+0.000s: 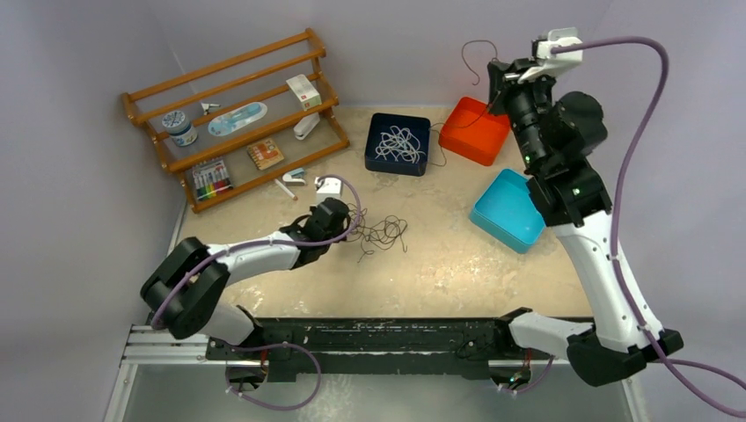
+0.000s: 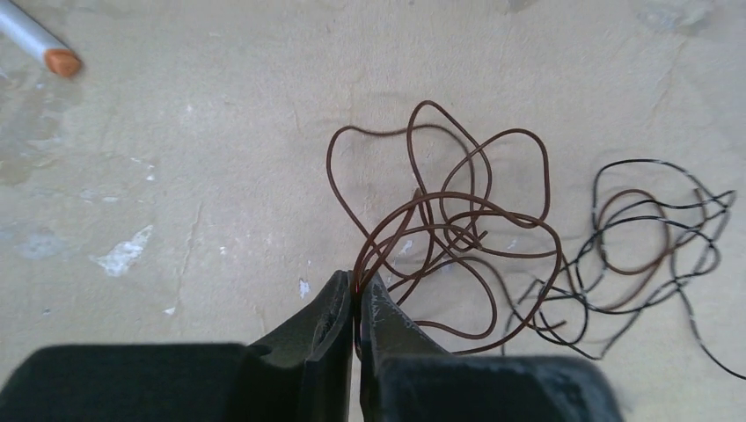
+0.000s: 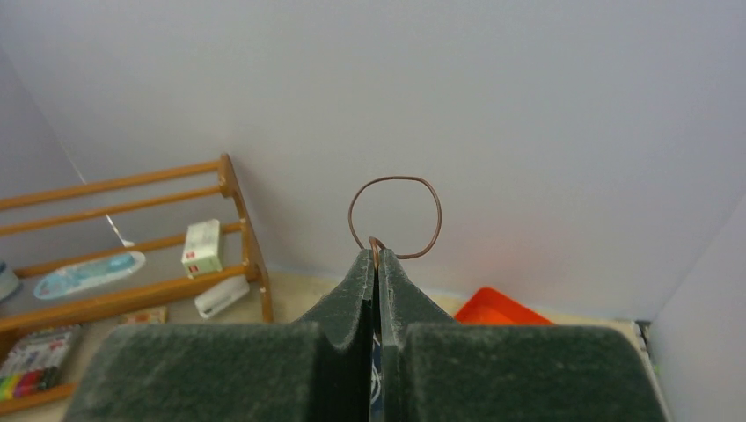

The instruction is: Untangle the cables

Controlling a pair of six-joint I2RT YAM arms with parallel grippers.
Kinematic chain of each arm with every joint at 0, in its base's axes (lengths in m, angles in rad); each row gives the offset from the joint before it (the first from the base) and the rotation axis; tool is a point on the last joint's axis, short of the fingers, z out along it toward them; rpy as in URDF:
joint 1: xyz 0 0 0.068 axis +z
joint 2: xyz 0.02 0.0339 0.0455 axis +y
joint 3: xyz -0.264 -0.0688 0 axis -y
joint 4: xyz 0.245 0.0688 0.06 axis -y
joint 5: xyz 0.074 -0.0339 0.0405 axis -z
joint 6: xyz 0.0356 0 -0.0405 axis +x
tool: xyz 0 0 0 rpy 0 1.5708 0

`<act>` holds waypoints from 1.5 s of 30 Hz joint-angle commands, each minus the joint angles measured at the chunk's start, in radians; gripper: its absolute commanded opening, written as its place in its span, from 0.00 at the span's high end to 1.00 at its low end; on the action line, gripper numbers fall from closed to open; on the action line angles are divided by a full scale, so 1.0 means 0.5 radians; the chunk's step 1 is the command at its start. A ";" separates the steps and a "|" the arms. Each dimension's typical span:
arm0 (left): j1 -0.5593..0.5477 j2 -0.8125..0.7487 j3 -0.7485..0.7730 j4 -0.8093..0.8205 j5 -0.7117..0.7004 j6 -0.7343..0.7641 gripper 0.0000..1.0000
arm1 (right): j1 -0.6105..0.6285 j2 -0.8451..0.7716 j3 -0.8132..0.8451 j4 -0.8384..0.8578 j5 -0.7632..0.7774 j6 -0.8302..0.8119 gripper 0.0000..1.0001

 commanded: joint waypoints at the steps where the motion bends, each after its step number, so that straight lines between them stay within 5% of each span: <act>1: 0.014 -0.228 0.111 -0.156 -0.024 0.065 0.90 | -0.051 0.087 0.003 -0.054 0.071 0.005 1.00; 5: 0.014 -0.359 0.179 -0.270 -0.037 0.073 0.66 | -0.126 0.210 0.027 -0.089 0.046 0.059 1.00; 12: 0.014 -0.469 0.400 -0.544 -0.015 0.141 0.47 | -0.339 0.440 0.098 0.034 -0.025 0.193 1.00; 33: 0.016 -0.409 0.626 -0.736 0.011 0.281 0.44 | -0.845 1.500 0.951 0.186 -0.210 0.212 1.00; 45: 0.016 -0.335 0.583 -0.635 0.067 0.212 0.44 | -0.897 1.857 1.088 0.185 -0.433 0.125 1.00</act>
